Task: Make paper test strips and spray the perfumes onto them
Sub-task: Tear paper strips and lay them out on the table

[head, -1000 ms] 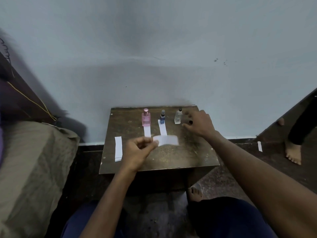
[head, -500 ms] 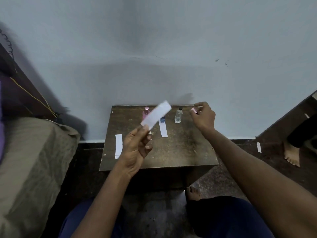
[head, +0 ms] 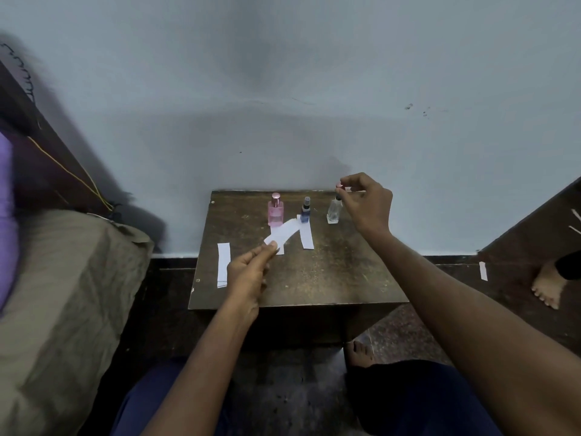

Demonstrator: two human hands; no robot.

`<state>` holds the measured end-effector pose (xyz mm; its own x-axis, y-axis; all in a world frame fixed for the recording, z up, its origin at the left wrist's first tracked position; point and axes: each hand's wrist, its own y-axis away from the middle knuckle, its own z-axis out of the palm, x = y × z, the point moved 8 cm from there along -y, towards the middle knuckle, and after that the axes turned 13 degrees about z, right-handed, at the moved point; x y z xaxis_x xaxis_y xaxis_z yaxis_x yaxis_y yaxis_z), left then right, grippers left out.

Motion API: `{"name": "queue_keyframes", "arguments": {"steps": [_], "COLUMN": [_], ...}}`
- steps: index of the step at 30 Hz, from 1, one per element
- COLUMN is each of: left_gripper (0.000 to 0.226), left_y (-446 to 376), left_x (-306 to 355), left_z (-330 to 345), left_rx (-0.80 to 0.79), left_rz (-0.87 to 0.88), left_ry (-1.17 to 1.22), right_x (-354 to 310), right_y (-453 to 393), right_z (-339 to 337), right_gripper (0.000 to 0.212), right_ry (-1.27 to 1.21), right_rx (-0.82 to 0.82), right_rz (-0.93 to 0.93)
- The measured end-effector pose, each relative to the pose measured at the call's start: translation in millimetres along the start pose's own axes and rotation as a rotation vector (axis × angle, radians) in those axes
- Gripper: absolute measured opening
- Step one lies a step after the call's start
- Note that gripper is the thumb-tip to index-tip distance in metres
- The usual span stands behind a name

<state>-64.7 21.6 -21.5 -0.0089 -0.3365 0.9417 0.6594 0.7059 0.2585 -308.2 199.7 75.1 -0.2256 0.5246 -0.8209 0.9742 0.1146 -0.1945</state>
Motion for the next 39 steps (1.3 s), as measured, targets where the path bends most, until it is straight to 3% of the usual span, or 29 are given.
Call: {"name": "queue_keyframes", "arguments": {"steps": [9, 17, 20, 23, 25, 28, 30, 35, 39], "left_gripper": [0.021, 0.019, 0.012, 0.005, 0.005, 0.004, 0.014, 0.037, 0.043], "left_y": [-4.7, -0.3, 3.7, 10.7, 16.6, 26.8, 31.8, 34.2, 33.6], "left_x": [2.5, 19.5, 29.7, 43.5, 53.3, 63.1, 68.4, 72.0, 59.9], "left_z": [10.4, 11.8, 12.2, 14.5, 16.0, 17.0, 13.2, 5.3, 14.8], "left_rx": [-0.031, -0.097, -0.104, -0.136, -0.165, -0.214, -0.196, -0.207, -0.431], "left_rz": [0.094, 0.264, 0.353, 0.472, 0.582, 0.721, 0.77, 0.764, 0.567], "left_ry": [-0.055, -0.164, -0.283, -0.411, -0.547, -0.72, -0.759, -0.625, -0.412], "right_x": [16.7, 22.6, 14.2, -21.7, -53.6, -78.4, -76.7, -78.1, -68.9], "right_y": [1.7, 4.8, 12.0, 32.9, 55.1, 102.9, 120.8, 131.1, 132.4], "right_z": [2.2, 0.0, -10.0, -22.0, -9.8, 26.3, 39.8, 35.8, 12.7], "right_gripper": [0.019, 0.053, 0.044, 0.018, 0.01, 0.021, 0.023, 0.017, 0.014], "right_ry": [0.053, 0.214, 0.221, 0.138, 0.165, 0.347, 0.46, 0.362, 0.011], "right_rx": [-0.037, -0.058, 0.002, 0.044, -0.178, -0.659, -0.763, -0.672, -0.53], "right_rz": [-0.014, -0.035, -0.07, -0.183, -0.304, -0.479, -0.539, -0.44, -0.098]}}
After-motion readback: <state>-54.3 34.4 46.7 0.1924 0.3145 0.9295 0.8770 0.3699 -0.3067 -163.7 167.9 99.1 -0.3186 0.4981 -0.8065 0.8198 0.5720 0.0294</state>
